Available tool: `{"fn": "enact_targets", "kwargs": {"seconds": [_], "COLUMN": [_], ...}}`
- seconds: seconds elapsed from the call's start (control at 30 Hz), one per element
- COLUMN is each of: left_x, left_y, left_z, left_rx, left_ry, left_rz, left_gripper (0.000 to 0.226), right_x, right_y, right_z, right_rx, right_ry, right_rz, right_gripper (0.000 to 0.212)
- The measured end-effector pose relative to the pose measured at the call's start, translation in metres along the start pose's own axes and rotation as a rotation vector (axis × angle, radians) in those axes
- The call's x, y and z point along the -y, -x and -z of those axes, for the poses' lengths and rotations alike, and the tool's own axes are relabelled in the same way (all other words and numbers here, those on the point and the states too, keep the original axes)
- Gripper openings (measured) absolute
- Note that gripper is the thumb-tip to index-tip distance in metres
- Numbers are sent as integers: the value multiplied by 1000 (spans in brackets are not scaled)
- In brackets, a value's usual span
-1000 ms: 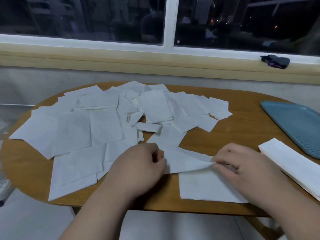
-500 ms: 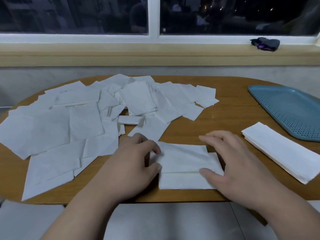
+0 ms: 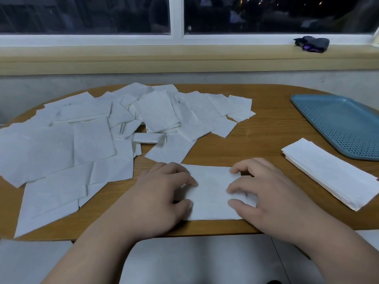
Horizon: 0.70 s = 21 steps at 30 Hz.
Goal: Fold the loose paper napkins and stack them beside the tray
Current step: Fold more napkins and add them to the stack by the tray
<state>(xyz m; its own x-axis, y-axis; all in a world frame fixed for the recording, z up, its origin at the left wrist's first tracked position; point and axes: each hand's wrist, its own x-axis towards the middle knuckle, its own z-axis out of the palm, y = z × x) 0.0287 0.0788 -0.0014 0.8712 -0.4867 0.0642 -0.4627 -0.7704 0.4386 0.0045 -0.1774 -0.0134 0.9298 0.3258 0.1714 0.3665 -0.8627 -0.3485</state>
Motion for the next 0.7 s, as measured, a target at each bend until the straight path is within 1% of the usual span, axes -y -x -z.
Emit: {"fn": "enact_targets", "kwargs": {"seconds": [0.07,0.17,0.3,0.37,0.47,0.57,0.63,0.7], "left_x": [0,1,1,2,3,3,2,-1], "left_y": [0,1,1,2,2,1,-1,-3], "left_z": [0,1,2,2,2,1,1,2], "left_rx": [3,8,10,16,4,-53,-114,-213], "left_ry": [-2,9,18,30,50,66,67,99], "left_rz": [0,5,10,21,27,38,47,54], "left_gripper": [35,35,37,37,38,33,22,13], "right_x": [1,4,7,9,12,12,13,15], "right_y": [-1,-3,-6,-6,-7,-8,-10,-10], "right_z": [0,-1,-2,0,7,11,12,13], "right_rx": [5,-1,16,11,-24,-60,-90,-142], "right_ry": [3,25,44,9,-105,-211,-261,-326], "right_rz": [-3,14,9,-20,-114,-174,-196,-195], "right_gripper": [11,15,15,17,19,21,21,20]}}
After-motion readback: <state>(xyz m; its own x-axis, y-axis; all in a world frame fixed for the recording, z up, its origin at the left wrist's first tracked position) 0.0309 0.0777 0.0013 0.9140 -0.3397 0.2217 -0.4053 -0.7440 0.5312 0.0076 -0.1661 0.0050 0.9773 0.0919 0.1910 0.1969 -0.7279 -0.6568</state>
